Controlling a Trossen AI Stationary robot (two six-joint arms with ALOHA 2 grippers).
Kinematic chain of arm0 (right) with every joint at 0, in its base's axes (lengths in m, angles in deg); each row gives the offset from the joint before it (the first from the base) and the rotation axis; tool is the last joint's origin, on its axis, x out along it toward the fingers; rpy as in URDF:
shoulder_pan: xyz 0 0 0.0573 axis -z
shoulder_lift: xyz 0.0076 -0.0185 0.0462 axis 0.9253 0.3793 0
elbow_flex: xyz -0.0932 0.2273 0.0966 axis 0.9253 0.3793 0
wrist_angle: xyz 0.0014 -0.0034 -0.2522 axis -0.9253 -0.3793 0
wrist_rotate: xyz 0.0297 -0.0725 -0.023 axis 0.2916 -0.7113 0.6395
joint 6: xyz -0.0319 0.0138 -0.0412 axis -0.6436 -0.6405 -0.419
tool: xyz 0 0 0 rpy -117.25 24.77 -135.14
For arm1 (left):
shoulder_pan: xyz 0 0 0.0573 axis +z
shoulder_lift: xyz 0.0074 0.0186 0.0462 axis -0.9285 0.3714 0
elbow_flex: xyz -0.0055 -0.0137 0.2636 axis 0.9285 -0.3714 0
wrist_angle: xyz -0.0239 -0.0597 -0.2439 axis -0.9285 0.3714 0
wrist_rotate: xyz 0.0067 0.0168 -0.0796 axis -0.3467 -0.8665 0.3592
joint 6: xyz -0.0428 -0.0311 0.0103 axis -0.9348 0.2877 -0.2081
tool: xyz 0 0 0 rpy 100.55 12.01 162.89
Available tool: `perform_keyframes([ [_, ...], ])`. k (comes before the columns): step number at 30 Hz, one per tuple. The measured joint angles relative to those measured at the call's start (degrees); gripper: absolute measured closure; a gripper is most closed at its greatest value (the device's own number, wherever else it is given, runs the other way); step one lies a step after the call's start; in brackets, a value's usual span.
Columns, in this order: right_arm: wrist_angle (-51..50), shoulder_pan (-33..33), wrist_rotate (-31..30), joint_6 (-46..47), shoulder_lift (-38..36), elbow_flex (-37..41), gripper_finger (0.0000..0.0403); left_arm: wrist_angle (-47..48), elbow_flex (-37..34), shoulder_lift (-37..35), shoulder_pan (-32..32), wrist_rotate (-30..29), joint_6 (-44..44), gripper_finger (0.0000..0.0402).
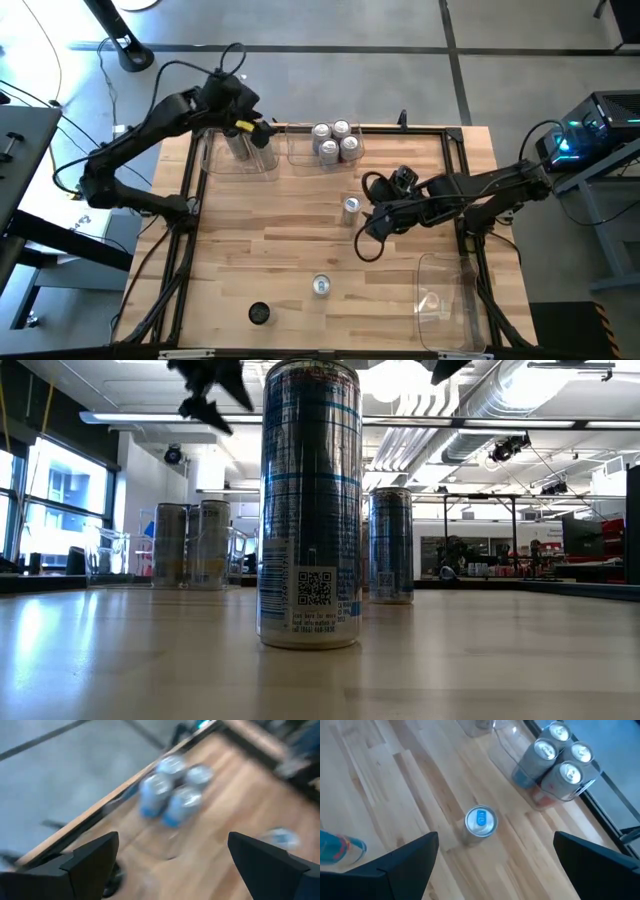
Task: Sort soda cans
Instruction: Move the bottom transparent bin to the top right of the table
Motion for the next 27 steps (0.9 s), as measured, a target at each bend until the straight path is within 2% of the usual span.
perform_keyframes([
  [4, -1.9, -0.8, -0.4, 0.3, -2.1, 0.7, 0.0012, -6.3, -1.9, -2.8, -7.6, 0.2, -3.6, 0.0032],
  [9, -2.6, -2.5, -0.2, 3.5, -5.9, 4.8, 0.0012, -23.0, -12.3, -6.2, -19.0, 0.0, -11.8, 0.0032],
  [14, 3.9, -4.5, 1.4, 8.9, -11.8, 13.8, 0.0012, -36.6, -22.5, -6.8, -29.4, -3.2, -20.2, 0.0032],
  [18, 11.8, -5.9, 3.5, 12.0, -16.0, 20.7, 0.0012, -44.8, -27.3, -6.5, -34.5, -5.4, -25.1, 0.0032],
  [20, 13.8, -6.2, 7.5, 14.2, -17.0, 23.0, 0.0012, -46.2, -28.1, -6.5, -35.9, -7.1, -26.5, 0.0032],
  [23, 11.5, -6.5, 16.7, 19.4, -17.1, 24.6, 0.0012, -46.4, -28.2, -6.6, -36.5, -8.8, -26.9, 0.0032],
  [27, 6.6, -11.1, 25.4, 26.2, -16.8, 26.2, 0.0018, -47.4, -28.2, -6.6, -35.8, -9.4, -26.0, 0.0032],
])
